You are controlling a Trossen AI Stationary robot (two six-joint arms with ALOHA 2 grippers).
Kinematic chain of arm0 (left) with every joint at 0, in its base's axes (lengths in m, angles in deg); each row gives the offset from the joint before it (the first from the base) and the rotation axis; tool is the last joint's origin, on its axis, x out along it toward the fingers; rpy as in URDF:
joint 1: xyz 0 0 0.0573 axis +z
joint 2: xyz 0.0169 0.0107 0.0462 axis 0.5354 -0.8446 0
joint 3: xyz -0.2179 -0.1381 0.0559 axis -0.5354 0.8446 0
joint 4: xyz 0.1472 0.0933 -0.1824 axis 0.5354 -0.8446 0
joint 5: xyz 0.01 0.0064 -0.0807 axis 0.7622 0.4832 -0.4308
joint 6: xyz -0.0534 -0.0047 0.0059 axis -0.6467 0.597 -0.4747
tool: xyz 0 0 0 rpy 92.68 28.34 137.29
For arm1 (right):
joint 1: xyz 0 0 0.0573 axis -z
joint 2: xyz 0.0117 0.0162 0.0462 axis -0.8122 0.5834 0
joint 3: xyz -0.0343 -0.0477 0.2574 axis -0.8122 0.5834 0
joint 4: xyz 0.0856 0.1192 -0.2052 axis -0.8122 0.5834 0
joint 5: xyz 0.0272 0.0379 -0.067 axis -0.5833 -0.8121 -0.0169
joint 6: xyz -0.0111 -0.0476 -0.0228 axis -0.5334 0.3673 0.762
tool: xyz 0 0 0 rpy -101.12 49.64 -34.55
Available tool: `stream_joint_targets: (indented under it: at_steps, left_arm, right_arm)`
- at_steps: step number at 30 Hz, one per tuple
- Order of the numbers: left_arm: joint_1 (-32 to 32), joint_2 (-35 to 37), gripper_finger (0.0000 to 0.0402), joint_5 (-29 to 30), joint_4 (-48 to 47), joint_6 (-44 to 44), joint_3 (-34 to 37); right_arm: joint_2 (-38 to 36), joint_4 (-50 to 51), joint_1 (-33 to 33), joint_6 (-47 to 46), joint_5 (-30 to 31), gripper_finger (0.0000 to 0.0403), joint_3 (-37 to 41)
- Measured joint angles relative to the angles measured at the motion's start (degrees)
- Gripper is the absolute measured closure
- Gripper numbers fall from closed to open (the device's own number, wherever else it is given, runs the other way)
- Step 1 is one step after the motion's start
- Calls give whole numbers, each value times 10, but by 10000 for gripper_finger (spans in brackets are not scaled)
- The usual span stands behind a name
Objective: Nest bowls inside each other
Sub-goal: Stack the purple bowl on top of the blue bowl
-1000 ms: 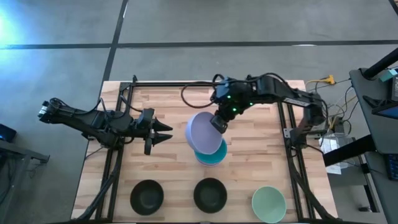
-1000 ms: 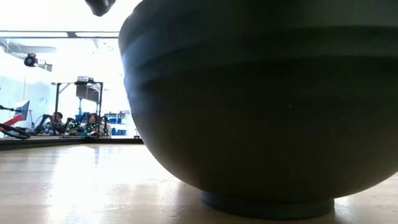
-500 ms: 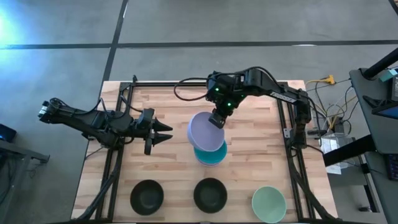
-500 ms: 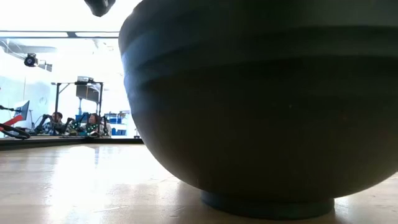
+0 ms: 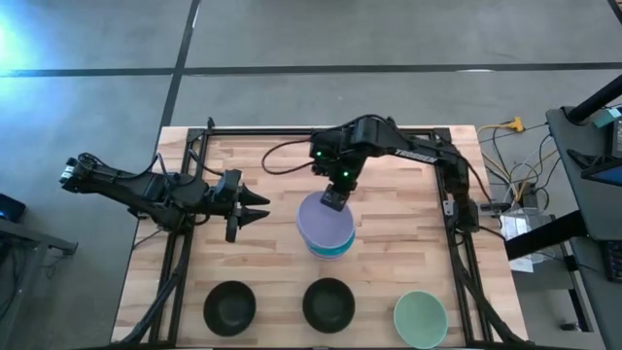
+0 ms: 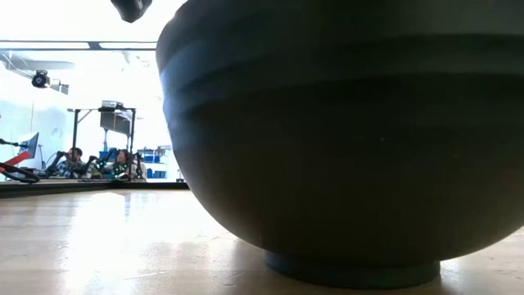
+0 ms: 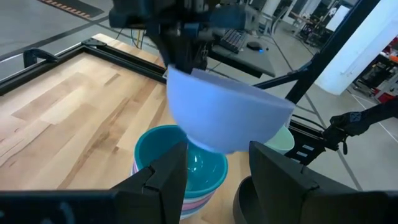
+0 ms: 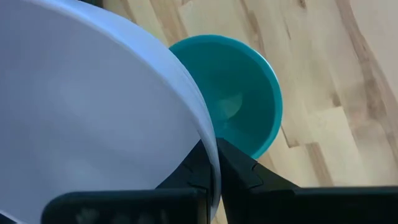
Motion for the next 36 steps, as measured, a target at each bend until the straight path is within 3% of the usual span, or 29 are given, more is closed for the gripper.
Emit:
stream_joint_targets:
  at_steps: [14,29,36]
  left_arm:
    - [-5,10,247,-22,-43,-58,1]
    - [-10,18,247,-21,-56,-59,2]
    - [-9,16,247,-19,-57,-57,8]
  right_arm:
    - [59,0,-1,35,35,390,10]
    - [42,0,-11,31,63,390,120]
    - [42,-5,-24,23,89,390,137]
